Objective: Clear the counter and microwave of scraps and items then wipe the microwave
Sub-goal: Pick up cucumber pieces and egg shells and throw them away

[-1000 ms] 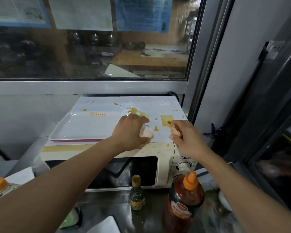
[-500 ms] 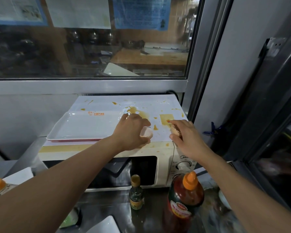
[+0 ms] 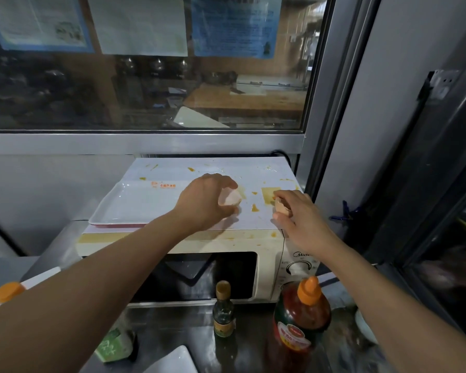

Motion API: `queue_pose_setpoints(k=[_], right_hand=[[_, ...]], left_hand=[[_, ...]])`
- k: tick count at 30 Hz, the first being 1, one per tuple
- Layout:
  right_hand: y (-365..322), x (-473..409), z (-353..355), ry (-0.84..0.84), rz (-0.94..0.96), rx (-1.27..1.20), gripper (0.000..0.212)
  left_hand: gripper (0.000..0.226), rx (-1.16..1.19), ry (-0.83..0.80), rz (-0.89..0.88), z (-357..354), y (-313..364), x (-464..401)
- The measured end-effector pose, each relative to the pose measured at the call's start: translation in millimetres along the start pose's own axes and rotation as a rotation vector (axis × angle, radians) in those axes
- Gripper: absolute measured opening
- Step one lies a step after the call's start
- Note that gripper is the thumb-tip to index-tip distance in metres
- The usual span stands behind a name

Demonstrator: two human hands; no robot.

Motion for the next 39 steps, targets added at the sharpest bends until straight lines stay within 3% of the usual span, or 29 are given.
queue_pose_setpoints(k=[9,24,28,39], right_hand=[[-14,-10,-3,0.004,0.029,0.010,0.043],[-12,-13,-8,0.000,0.043,-0.011,0.044],[-12,-13,-9,0.002,0.046,-0.020,0.044],[-6,-12,-10,-0.008,0.050,-0.043,0.044]], left_hand=[[0.041,0.123,-0.003,0.132,8,-22,-3],[0.042,0.048,-0.171,0.119,-12,-16,-15],[0.043,-0.036,-0.156,0.109,-13,-12,-14],[0.048,0.010,-0.166,0.101,-14,-4,-14]])
Point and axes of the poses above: each hand's wrist, its own x-axis away from the middle knuckle, its own z-axis out of the back of the hand, y = z × x, the point moved 1 cm from there along -x, towards the middle knuckle, and after that the axes turned 13 degrees about -x, right-handed, at the moved point
